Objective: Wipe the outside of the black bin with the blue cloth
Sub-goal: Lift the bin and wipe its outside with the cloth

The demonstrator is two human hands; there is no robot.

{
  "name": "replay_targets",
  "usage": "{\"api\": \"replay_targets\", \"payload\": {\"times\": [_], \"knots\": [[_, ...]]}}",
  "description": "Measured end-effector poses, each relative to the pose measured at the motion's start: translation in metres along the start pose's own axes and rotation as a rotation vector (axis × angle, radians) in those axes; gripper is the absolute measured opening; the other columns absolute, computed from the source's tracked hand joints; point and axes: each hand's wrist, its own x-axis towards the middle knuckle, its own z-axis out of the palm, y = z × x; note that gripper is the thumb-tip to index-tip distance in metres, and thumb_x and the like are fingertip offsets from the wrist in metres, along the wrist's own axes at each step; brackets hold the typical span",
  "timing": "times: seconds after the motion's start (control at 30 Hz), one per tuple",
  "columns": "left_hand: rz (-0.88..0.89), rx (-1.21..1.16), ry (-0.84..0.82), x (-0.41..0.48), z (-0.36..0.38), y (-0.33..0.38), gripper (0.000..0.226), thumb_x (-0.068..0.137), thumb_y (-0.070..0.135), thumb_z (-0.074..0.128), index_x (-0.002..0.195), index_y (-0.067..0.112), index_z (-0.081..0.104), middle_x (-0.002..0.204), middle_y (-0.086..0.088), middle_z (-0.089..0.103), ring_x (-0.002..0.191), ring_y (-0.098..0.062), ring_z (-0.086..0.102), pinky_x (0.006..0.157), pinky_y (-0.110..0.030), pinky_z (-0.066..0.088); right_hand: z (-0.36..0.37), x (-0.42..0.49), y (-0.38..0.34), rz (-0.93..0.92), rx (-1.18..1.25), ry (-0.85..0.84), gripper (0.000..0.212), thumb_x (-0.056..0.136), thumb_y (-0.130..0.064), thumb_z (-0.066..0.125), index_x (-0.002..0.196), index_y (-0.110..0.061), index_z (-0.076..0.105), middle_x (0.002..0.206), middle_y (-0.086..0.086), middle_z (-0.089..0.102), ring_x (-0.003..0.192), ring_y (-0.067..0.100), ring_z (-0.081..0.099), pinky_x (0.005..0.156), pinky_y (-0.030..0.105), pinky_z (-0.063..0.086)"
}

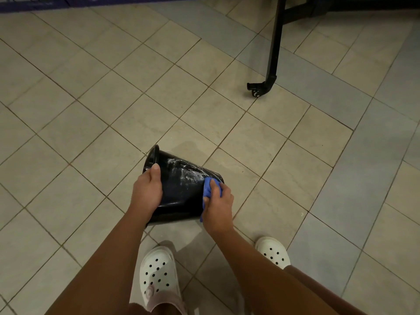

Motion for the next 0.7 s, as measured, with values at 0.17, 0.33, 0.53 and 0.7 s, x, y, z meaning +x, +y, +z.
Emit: {"api": "replay_targets", "payload": {"times": [0.17, 0.33, 0.53, 0.7], "knots": [[0.028, 0.052, 0.002, 0.001, 0.002, 0.005, 0.047, 0.103, 0.044, 0.025, 0.104, 0.011, 0.058, 0.101, -0.009, 0.060, 0.096, -0.026, 0.056, 0.082, -0.036, 0.040, 0.005, -0.004, -0.006, -0.259, -0.054, 0.012, 0.047, 0.092, -0.013, 0.051, 0.137, -0.013, 0.041, 0.139, 0.013, 0.036, 0.123, 0.027, 0.036, 0.104, 0.036, 0.038], [0.026, 0.013, 0.024, 0.002, 0.002, 0.002, 0.049, 0.103, 0.045, 0.026, 0.109, 0.010, 0.060, 0.099, -0.010, 0.061, 0.094, -0.025, 0.057, 0.080, -0.035, 0.041, -0.004, 0.019, 0.000, -0.189, 0.052, -0.081, 0.044, 0.099, -0.019, 0.039, 0.142, -0.015, 0.034, 0.150, 0.010, 0.023, 0.138, 0.024, 0.021, 0.112, 0.025, 0.016], [0.059, 0.078, 0.034, 0.001, 0.003, 0.006, 0.049, 0.104, 0.042, 0.024, 0.096, 0.008, 0.058, 0.079, -0.003, 0.055, 0.082, -0.021, 0.053, 0.074, -0.033, 0.036, -0.008, 0.004, 0.012, -0.125, -0.027, -0.001, 0.044, 0.097, -0.017, 0.039, 0.140, -0.010, 0.036, 0.142, 0.012, 0.035, 0.127, 0.025, 0.035, 0.106, 0.022, 0.024], [0.131, 0.132, -0.019, 0.001, 0.003, 0.010, 0.045, 0.104, 0.041, 0.024, 0.098, 0.011, 0.057, 0.084, -0.002, 0.057, 0.077, -0.014, 0.051, 0.069, -0.031, 0.037, -0.001, -0.003, 0.014, -0.359, -0.016, 0.010, 0.041, 0.093, -0.022, 0.040, 0.131, -0.010, 0.049, 0.135, 0.013, 0.047, 0.126, 0.024, 0.041, 0.108, 0.030, 0.032]]}}
